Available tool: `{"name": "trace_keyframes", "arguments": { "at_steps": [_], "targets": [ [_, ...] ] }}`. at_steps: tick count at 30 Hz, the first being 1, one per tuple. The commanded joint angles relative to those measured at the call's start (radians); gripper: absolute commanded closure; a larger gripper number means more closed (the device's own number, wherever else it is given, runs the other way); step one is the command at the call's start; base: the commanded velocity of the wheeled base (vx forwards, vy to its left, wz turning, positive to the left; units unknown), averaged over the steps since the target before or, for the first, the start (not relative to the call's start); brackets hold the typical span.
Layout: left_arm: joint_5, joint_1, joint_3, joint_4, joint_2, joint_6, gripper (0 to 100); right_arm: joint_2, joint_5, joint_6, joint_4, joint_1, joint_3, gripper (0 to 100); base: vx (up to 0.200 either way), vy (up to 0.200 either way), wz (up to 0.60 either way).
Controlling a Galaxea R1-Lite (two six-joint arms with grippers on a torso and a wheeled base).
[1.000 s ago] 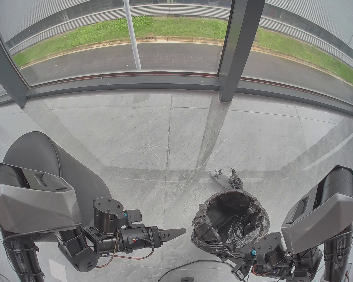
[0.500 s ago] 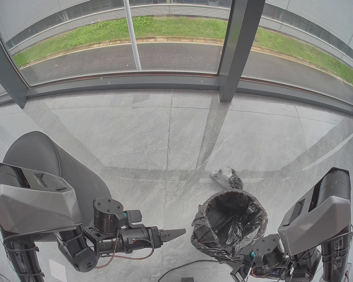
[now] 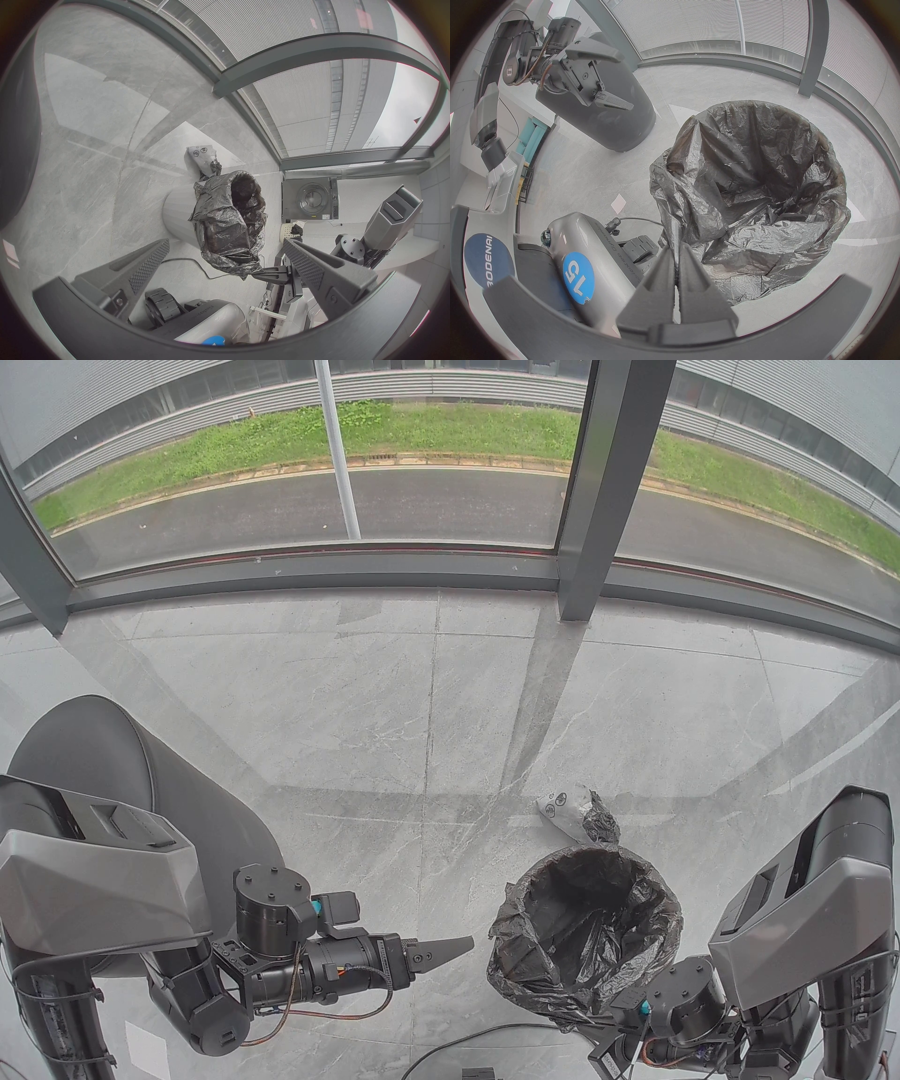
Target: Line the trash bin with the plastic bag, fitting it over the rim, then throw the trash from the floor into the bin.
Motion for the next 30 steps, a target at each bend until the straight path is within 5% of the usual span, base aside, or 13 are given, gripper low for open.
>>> {"name": "trace_keyframes", "arguments": {
  "at_steps": [1, 8, 12, 16, 30],
  "targets": [
    [0.000, -0.010, 0.021, -0.031, 0.023, 0.000, 0, 0.001, -0.006, 0.000, -0.018, 0.000, 0.008, 100, 0.000, 0.000, 0.00],
    [0.002, -0.009, 0.055, -0.170, 0.080, -0.004, 0, 0.002, -0.011, -0.002, -0.018, 0.002, 0.010, 100, 0.000, 0.000, 0.00],
    [0.040, -0.009, 0.055, -0.172, 0.083, -0.009, 0, -0.002, -0.026, -0.002, -0.018, 0.002, 0.013, 100, 0.000, 0.000, 0.00],
    [0.089, -0.009, 0.075, -0.172, 0.074, -0.011, 0, -0.007, -0.110, -0.002, -0.018, 0.002, 0.015, 100, 0.000, 0.000, 0.00],
    [0.089, -0.041, 0.102, -0.173, 0.049, 0.054, 0, -0.008, -0.120, -0.068, -0.018, 0.008, 0.012, 100, 0.000, 0.000, 0.00]
  ]
}}
